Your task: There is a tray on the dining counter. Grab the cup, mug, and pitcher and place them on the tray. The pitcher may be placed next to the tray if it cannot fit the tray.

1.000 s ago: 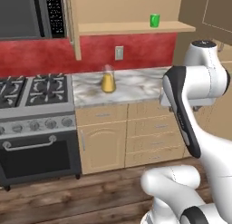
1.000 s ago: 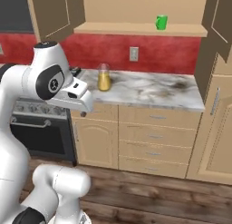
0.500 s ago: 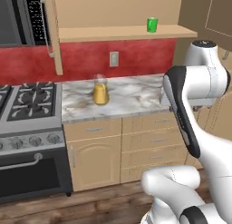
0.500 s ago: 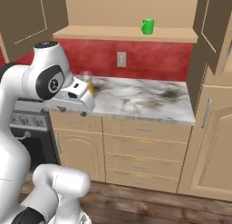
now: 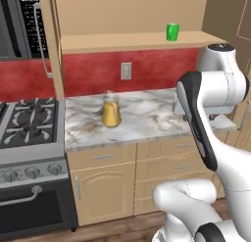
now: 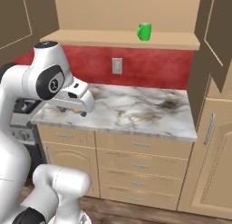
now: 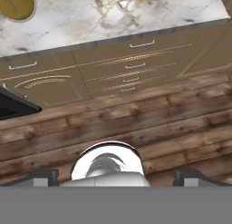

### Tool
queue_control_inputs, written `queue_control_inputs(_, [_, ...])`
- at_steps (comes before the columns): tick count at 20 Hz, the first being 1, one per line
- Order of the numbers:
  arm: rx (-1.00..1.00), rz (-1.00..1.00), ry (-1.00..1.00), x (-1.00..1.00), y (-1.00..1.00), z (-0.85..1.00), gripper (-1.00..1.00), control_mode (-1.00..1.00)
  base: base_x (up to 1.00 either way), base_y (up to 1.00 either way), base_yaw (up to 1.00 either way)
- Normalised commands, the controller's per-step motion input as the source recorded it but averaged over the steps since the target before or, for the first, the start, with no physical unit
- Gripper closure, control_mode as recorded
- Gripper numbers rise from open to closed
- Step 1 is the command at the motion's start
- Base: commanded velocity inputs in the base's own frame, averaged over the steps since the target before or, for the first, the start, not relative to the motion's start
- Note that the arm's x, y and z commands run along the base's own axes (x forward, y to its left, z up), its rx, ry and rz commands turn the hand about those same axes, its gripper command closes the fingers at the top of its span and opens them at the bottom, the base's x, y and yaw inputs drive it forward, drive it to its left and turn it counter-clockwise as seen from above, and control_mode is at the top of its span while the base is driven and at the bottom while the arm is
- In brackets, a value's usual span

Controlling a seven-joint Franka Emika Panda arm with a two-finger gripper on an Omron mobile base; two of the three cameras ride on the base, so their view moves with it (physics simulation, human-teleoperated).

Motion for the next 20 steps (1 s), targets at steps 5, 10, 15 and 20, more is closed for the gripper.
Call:
queue_control_inputs(5, [0.0, 0.0, 0.0, 0.0, 0.0, 0.0, -1.0, 1.0, 0.57, -0.14, -0.02])
queue_control_inputs(10, [0.0, 0.0, 0.0, 0.0, 0.0, 0.0, -1.0, 1.0, 0.6, -0.17, -0.01])
queue_control_inputs(15, [0.0, 0.0, 0.0, 0.0, 0.0, 0.0, -1.0, 1.0, 0.6, -0.22, 0.0])
queue_control_inputs(20, [0.0, 0.0, 0.0, 0.0, 0.0, 0.0, -1.0, 1.0, 0.5, -0.27, -0.02])
